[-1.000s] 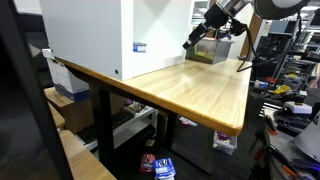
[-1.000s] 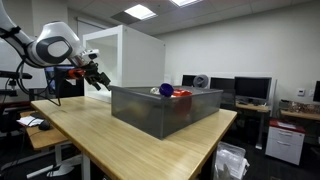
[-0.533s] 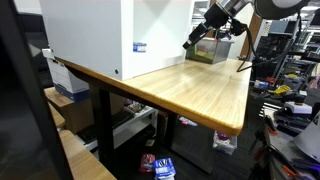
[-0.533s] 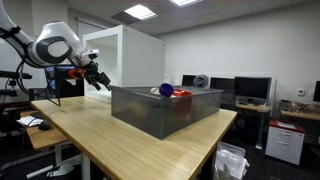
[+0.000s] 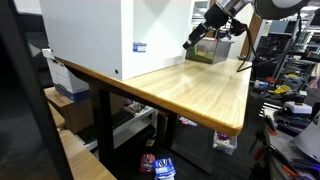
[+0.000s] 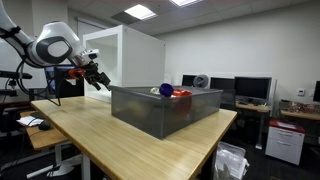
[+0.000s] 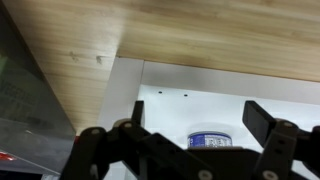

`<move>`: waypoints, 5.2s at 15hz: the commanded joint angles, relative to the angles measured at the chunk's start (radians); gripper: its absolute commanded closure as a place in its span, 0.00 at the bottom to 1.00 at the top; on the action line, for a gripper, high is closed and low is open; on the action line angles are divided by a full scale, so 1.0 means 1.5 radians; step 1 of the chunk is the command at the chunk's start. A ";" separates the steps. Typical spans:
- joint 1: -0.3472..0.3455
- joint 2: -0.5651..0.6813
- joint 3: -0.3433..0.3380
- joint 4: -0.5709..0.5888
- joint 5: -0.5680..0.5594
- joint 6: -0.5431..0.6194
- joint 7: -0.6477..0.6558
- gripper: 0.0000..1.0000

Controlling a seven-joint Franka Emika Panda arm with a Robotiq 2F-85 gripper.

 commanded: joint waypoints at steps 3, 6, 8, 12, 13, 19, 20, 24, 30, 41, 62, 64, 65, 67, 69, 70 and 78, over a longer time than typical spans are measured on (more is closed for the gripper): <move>0.015 0.003 -0.018 0.002 -0.018 -0.001 0.013 0.00; 0.019 0.012 -0.021 0.008 -0.018 0.004 0.016 0.00; 0.022 0.022 -0.024 0.013 -0.016 0.008 0.016 0.00; 0.037 0.047 -0.030 0.025 -0.012 0.019 0.013 0.00; 0.043 0.043 -0.043 0.015 -0.011 0.024 0.001 0.00; 0.069 0.081 -0.071 0.031 -0.006 0.052 -0.008 0.00; 0.070 0.086 -0.074 0.033 -0.007 0.057 -0.008 0.00; 0.081 0.107 -0.081 0.048 -0.006 0.084 -0.012 0.00; 0.110 0.139 -0.089 0.076 -0.001 0.111 -0.018 0.00; 0.084 0.210 -0.073 0.128 -0.030 0.142 -0.008 0.00; 0.125 0.305 -0.091 0.214 -0.029 0.192 -0.025 0.00; 0.129 0.311 -0.090 0.218 -0.029 0.196 -0.025 0.00; 0.131 0.313 -0.090 0.221 -0.030 0.197 -0.025 0.00; 0.133 0.322 -0.091 0.230 -0.031 0.198 -0.027 0.00; 0.133 0.329 -0.094 0.238 -0.035 0.200 -0.031 0.00; 0.132 0.332 -0.095 0.242 -0.036 0.201 -0.034 0.00; 0.175 0.363 -0.153 0.259 -0.050 0.217 -0.030 0.00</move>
